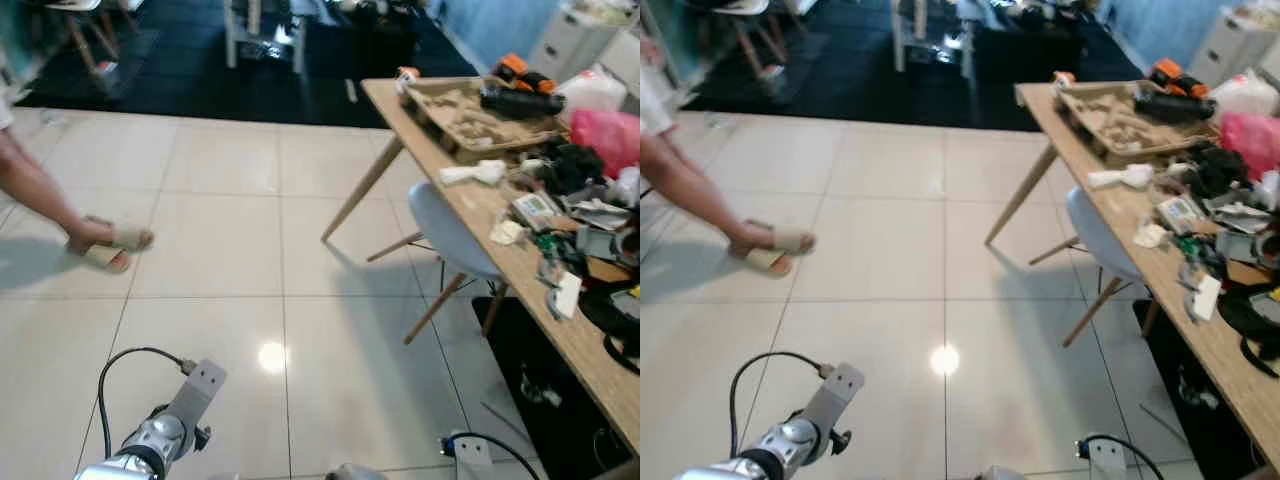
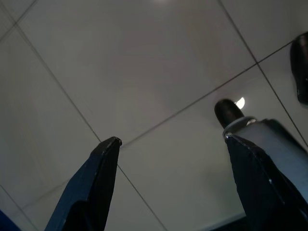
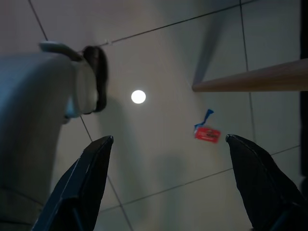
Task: Picking trash to rubbish bin
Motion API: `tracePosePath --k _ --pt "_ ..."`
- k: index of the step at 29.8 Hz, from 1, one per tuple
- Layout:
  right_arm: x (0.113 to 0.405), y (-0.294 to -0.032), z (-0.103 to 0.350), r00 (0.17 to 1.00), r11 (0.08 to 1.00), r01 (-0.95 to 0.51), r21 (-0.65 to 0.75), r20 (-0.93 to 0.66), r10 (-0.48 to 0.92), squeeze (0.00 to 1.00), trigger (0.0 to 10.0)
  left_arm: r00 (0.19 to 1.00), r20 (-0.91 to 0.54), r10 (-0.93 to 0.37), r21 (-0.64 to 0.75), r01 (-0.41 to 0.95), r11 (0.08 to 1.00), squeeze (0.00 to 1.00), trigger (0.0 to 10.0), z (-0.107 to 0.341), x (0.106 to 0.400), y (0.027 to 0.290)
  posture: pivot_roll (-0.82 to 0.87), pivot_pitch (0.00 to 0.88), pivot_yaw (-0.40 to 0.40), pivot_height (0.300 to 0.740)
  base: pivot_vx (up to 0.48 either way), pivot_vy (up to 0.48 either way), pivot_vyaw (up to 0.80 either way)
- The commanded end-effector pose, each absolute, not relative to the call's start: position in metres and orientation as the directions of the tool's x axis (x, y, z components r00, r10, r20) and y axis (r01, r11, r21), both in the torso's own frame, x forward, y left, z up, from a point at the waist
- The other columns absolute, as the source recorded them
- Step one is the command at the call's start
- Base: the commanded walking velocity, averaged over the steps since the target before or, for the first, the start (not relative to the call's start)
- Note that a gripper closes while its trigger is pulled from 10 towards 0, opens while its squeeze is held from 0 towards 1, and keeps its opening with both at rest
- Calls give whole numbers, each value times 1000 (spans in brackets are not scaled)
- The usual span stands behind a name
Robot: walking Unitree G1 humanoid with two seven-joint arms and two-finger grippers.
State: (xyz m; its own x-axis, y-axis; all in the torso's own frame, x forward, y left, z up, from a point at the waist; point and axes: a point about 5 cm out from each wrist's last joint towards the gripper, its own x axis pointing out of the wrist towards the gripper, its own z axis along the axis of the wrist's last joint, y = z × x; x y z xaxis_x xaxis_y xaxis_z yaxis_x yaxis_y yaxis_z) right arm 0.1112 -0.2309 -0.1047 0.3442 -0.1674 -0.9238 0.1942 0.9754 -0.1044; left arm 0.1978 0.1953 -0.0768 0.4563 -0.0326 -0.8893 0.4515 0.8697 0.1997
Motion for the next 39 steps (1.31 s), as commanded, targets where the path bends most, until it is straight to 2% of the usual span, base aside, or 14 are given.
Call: tracePosePath --k 1,5,16,27,39 --pt "108 -238 -104 334 972 198 -124 -924 -186 0 10000 445 -894 -50 187 473 861 0 10000 -79 195 188 82 42 -51 740 341 0 -781" --pt "107 -239 -104 337 973 199 -120 -924 -183 0 10000 440 -897 -50 183 471 863 0 10000 -80 193 188 79 57 -50 740 337 0 -784" --pt "109 -240 -103 346 978 170 -125 -921 -178 0 10000 443 -895 -50 181 464 867 0 10000 -80 195 182 82 74 -49 740 327 0 0" --pt "112 -239 -102 347 980 150 -128 -922 -173 0 10000 442 -896 -46 183 461 868 0 10000 -82 192 179 82 80 -46 740 0 0 0" --pt "106 -239 -104 329 981 149 -121 -930 -165 0 10000 455 -891 1 214 416 884 0 10000 -81 191 196 86 83 -39 740 0 0 -788"
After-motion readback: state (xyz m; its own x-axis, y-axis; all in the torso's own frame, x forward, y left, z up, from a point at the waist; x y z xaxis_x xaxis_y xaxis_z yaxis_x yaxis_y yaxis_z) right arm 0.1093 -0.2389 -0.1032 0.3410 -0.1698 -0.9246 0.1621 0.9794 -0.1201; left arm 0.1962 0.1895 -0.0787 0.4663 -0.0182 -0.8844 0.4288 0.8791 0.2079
